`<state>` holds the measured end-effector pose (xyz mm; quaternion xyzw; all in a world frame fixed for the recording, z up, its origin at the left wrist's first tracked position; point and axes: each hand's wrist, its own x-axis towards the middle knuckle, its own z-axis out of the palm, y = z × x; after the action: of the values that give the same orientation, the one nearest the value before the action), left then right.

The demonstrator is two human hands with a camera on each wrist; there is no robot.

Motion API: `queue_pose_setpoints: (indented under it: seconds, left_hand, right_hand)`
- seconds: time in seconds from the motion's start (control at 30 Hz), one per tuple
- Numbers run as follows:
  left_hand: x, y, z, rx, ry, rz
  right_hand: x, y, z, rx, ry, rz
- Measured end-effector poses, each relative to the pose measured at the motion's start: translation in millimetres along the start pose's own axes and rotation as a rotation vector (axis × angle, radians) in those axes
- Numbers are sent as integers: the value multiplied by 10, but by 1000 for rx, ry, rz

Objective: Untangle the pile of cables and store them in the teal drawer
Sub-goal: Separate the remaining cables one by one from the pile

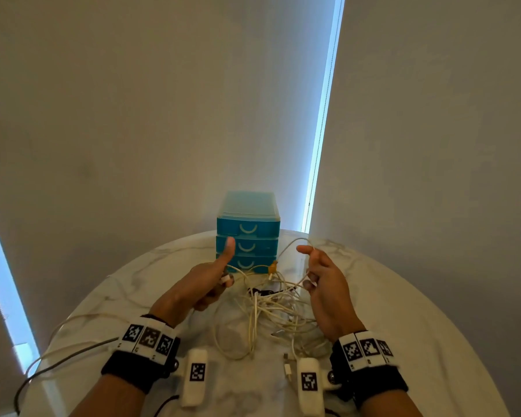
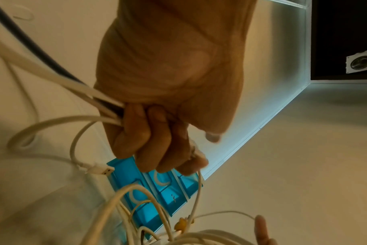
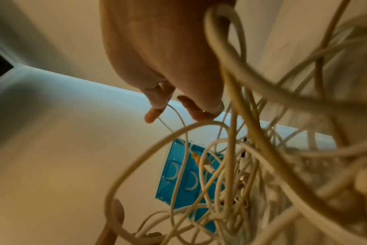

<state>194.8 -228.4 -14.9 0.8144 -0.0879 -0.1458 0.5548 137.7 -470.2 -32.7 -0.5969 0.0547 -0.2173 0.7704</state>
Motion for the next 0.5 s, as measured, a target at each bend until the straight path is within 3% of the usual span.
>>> queue_pose_setpoints:
  seconds: [0.1,0.2,0.27,0.4,0.5]
  left_hand:
    - [-16,-13,29,208,-61,56]
    - [2,-38,-13,265,16,85]
    - [-8,-33,-45,322,17,70]
    - [-63,-13,-32,635,-144,27]
    - [-80,18,-25,618,-144,55]
  right_hand:
    - [16,-3,-54,39,30,80]
    - [16,-67,-70,72,45,178]
    - [-14,-127,-53,-47,14,227]
    - [-137,-276,-2,-366,-163,218]
    - [-217,-388,0,-525,-270,218]
